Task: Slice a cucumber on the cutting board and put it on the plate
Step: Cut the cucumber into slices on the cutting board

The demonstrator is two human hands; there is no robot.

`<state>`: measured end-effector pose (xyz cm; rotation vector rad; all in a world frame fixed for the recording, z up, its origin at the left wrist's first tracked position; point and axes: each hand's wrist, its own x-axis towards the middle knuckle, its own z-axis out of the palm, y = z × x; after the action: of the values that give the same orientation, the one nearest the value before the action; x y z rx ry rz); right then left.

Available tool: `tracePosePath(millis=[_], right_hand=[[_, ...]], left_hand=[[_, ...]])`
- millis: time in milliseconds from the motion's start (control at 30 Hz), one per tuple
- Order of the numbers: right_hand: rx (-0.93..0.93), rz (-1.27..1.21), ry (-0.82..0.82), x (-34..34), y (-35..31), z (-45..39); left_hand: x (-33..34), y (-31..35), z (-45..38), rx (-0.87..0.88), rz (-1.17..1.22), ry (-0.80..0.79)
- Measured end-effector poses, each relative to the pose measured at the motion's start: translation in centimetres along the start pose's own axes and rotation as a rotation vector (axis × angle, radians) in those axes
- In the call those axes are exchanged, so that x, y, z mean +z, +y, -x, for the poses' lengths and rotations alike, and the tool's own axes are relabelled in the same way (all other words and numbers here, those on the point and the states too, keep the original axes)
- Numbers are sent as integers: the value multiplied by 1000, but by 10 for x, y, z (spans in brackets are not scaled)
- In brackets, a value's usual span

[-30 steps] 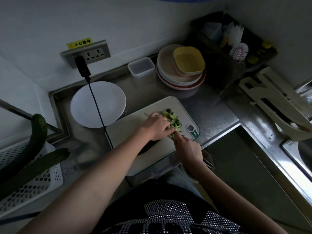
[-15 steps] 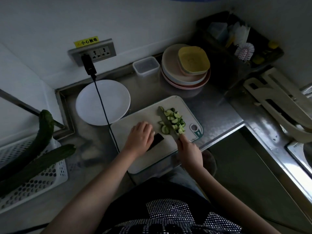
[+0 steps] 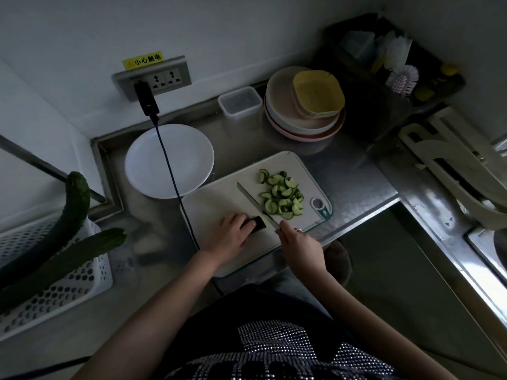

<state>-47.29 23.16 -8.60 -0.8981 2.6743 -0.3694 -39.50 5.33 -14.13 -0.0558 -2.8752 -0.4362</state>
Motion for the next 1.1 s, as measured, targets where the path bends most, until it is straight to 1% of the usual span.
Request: tracePosePath(millis=[100, 200, 367, 567, 733, 900, 1100], right_hand=[[-10, -1, -24, 2, -1, 2], [18, -20, -14, 1, -2, 4], [18, -59, -20, 2, -8, 10], [15, -35, -64, 7, -12, 11], [-32, 47, -79, 6, -14, 15], [-7, 143, -182, 6, -17, 11], [21, 115, -225, 5, -17, 7]], left_hand=[[0, 0, 3, 2, -21, -3], [2, 1, 0, 20, -50, 21], [9, 3, -6, 54, -122, -22], [6, 8, -7, 9, -121, -17], [6, 9, -8, 33, -149, 12], [10, 7, -5, 50, -159, 2], [11, 5, -5, 44, -147, -19]])
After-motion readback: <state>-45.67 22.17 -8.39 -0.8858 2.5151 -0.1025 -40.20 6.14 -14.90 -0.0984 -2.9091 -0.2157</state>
